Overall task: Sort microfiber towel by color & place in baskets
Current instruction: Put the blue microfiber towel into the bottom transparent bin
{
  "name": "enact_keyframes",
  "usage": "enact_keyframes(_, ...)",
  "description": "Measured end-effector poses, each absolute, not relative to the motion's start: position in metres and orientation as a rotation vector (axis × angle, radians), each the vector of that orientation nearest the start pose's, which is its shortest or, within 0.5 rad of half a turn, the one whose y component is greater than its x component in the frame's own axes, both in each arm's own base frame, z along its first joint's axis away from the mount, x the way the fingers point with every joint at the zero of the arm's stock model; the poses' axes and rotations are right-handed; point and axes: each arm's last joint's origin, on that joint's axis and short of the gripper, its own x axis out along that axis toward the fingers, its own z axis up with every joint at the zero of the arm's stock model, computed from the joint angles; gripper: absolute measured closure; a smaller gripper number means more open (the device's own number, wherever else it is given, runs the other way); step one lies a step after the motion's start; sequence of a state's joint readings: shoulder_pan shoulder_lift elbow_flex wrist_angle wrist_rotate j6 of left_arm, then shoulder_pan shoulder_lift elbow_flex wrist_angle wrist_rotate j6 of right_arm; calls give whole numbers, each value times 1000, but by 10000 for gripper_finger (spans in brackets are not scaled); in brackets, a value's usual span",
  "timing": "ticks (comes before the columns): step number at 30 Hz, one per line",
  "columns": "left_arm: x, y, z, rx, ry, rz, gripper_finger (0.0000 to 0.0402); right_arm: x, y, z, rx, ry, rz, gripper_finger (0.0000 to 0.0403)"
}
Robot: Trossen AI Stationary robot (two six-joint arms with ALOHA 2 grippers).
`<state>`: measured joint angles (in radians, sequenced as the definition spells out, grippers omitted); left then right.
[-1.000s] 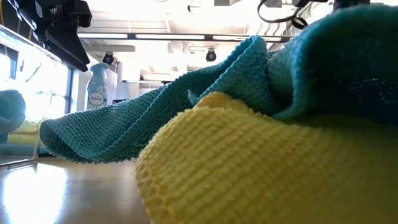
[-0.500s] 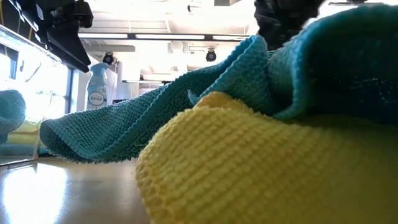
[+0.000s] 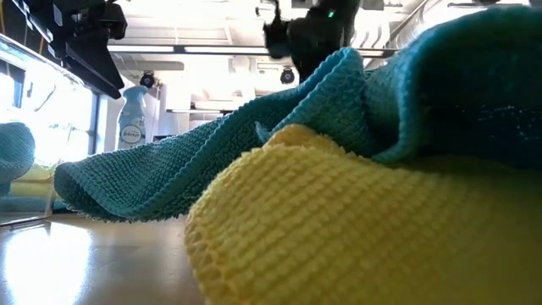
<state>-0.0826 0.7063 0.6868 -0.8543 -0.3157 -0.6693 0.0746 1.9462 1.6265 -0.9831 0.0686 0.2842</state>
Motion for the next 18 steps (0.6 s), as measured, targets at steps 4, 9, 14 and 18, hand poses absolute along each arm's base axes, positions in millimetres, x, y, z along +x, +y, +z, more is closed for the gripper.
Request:
enact_keyframes(4, 127, -1, 257, -452, 745, 492, 259, 405, 30, 211, 161, 1359, -108, 247)
enact_keyframes(9, 127, -1, 257, -451, 745, 492, 259, 411, 31, 188, 159, 1420, -105, 259)
enact_keyframes(14, 127, -1, 257, -448, 742, 499, 259, 416, 31, 174, 125, 1429, -101, 298)
enact_keyframes(18, 127, -1, 258, -450, 734, 497, 259, 416, 32, 175, 125, 1424, -101, 372)
